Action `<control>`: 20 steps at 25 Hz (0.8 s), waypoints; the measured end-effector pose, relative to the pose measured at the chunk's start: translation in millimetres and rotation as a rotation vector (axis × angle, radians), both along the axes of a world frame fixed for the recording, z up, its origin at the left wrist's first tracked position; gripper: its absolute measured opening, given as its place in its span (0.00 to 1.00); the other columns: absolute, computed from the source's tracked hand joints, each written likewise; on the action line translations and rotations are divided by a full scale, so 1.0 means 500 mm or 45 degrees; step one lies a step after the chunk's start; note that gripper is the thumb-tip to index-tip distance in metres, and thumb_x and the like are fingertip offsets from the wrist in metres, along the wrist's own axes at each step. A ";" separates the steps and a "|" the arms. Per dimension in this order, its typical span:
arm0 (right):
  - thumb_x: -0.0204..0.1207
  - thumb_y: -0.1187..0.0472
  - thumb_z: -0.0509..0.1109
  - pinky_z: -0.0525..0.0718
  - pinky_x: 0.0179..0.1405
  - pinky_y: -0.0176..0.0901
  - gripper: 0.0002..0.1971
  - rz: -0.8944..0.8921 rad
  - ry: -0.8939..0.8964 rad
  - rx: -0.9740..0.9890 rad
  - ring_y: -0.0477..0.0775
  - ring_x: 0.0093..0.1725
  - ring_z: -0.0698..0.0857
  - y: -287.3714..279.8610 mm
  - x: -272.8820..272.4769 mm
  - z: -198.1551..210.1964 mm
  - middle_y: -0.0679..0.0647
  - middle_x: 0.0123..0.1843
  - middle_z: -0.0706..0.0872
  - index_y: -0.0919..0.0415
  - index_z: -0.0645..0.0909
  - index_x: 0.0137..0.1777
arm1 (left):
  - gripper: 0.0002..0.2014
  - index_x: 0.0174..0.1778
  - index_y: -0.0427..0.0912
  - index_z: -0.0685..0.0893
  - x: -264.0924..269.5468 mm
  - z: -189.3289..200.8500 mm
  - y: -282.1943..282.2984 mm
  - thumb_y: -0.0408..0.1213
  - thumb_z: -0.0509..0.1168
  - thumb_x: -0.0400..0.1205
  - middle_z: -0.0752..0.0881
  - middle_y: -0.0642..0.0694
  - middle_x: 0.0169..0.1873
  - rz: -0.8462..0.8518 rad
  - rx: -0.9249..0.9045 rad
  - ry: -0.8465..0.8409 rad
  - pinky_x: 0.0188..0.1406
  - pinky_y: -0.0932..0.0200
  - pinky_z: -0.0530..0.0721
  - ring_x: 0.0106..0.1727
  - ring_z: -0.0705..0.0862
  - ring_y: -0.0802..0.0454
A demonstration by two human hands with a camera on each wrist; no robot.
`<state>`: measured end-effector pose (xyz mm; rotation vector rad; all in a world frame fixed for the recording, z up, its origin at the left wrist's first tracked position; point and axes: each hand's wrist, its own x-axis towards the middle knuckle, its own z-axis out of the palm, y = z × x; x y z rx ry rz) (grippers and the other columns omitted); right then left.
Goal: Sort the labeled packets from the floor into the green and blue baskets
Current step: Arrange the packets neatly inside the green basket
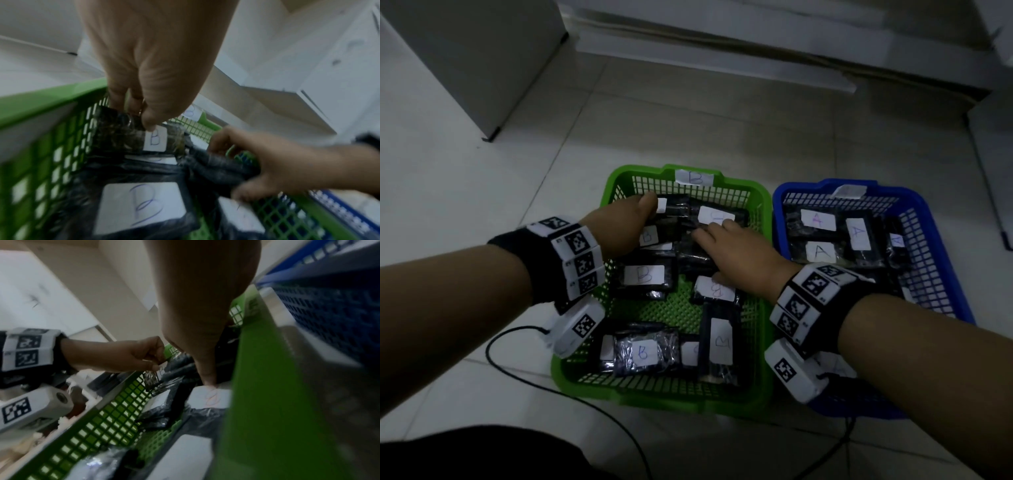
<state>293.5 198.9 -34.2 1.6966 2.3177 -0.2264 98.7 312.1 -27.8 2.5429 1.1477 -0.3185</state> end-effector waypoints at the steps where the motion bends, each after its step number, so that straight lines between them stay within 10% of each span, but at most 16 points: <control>1: 0.72 0.61 0.71 0.78 0.43 0.50 0.31 -0.007 0.045 0.024 0.63 0.58 0.78 0.003 0.000 0.003 0.60 0.62 0.78 0.59 0.63 0.73 | 0.17 0.56 0.40 0.70 -0.005 -0.006 0.000 0.32 0.68 0.75 0.77 0.37 0.56 -0.054 0.067 0.012 0.48 0.45 0.83 0.53 0.80 0.39; 6: 0.69 0.51 0.77 0.74 0.40 0.42 0.23 -0.360 0.478 -0.267 0.54 0.50 0.81 0.062 0.039 0.058 0.53 0.55 0.85 0.51 0.76 0.63 | 0.23 0.59 0.44 0.72 -0.017 -0.015 0.002 0.42 0.73 0.71 0.74 0.44 0.58 -0.256 0.227 0.193 0.46 0.44 0.85 0.59 0.77 0.42; 11: 0.67 0.49 0.78 0.74 0.37 0.45 0.25 -0.536 0.319 0.017 0.62 0.53 0.83 0.075 0.035 0.038 0.59 0.53 0.85 0.60 0.75 0.60 | 0.21 0.66 0.41 0.74 -0.015 -0.024 -0.012 0.35 0.66 0.77 0.73 0.43 0.65 -0.312 0.162 0.138 0.55 0.48 0.83 0.65 0.74 0.41; 16: 0.81 0.59 0.61 0.80 0.43 0.48 0.16 -0.396 0.610 0.315 0.61 0.55 0.81 0.039 0.019 0.053 0.60 0.61 0.81 0.59 0.71 0.67 | 0.17 0.62 0.37 0.77 -0.023 -0.030 -0.029 0.34 0.65 0.77 0.70 0.38 0.67 -0.329 0.212 0.022 0.57 0.44 0.83 0.66 0.72 0.38; 20: 0.76 0.57 0.63 0.81 0.46 0.49 0.15 -0.270 0.607 -0.036 0.58 0.54 0.80 -0.011 -0.003 0.043 0.56 0.56 0.79 0.58 0.75 0.62 | 0.18 0.63 0.40 0.75 -0.021 -0.024 -0.024 0.37 0.65 0.77 0.71 0.42 0.68 -0.348 0.288 0.129 0.55 0.47 0.82 0.66 0.72 0.42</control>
